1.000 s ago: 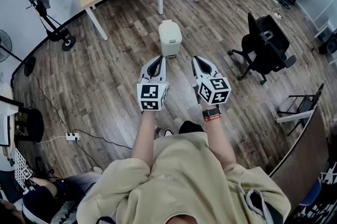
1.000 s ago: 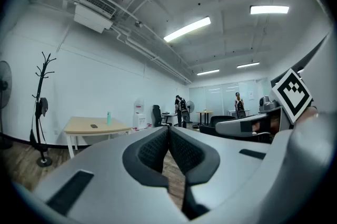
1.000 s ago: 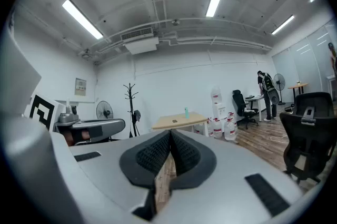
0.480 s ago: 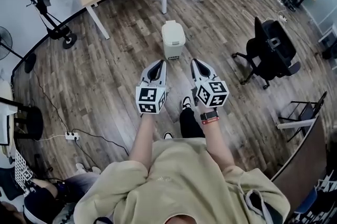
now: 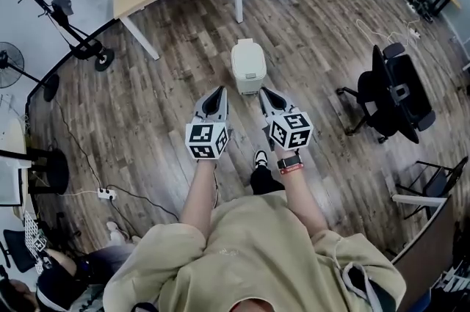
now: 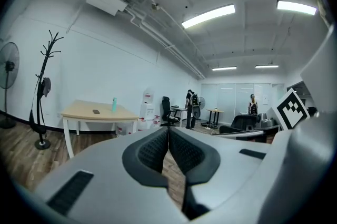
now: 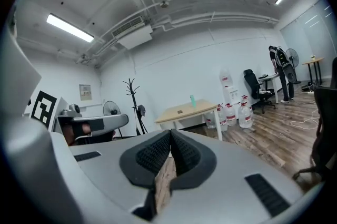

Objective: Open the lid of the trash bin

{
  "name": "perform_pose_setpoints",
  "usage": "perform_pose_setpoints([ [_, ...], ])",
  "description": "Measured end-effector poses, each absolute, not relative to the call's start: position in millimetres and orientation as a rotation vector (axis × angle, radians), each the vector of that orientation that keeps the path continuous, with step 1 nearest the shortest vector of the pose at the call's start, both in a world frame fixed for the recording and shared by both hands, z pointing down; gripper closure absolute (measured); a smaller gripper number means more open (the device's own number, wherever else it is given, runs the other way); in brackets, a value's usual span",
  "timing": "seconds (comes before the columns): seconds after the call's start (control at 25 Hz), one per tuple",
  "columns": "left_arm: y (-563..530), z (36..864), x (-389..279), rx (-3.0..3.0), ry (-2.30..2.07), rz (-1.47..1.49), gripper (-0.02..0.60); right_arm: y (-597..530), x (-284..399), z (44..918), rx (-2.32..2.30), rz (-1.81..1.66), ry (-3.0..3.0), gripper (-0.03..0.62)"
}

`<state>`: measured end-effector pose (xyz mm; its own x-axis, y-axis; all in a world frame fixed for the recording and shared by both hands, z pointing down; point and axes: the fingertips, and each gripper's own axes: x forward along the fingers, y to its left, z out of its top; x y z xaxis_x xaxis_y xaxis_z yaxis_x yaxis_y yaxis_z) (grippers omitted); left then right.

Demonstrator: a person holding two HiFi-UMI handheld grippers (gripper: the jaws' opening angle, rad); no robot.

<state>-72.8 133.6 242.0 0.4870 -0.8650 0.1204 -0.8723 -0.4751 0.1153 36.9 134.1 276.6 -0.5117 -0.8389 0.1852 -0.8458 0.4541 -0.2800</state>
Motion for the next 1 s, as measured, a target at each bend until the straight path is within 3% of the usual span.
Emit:
perform_pose_setpoints([
  [0.48, -3, 285, -15, 2.503, -1.565, 0.169, 0.557, -13, 101, 329, 1.496, 0.679, -2.563, 0.588],
  [1.0, -126, 370, -21, 2.476, -1.444, 0.252, 0.557, -127, 85, 429, 1.497, 0.805, -2.41, 0.592],
])
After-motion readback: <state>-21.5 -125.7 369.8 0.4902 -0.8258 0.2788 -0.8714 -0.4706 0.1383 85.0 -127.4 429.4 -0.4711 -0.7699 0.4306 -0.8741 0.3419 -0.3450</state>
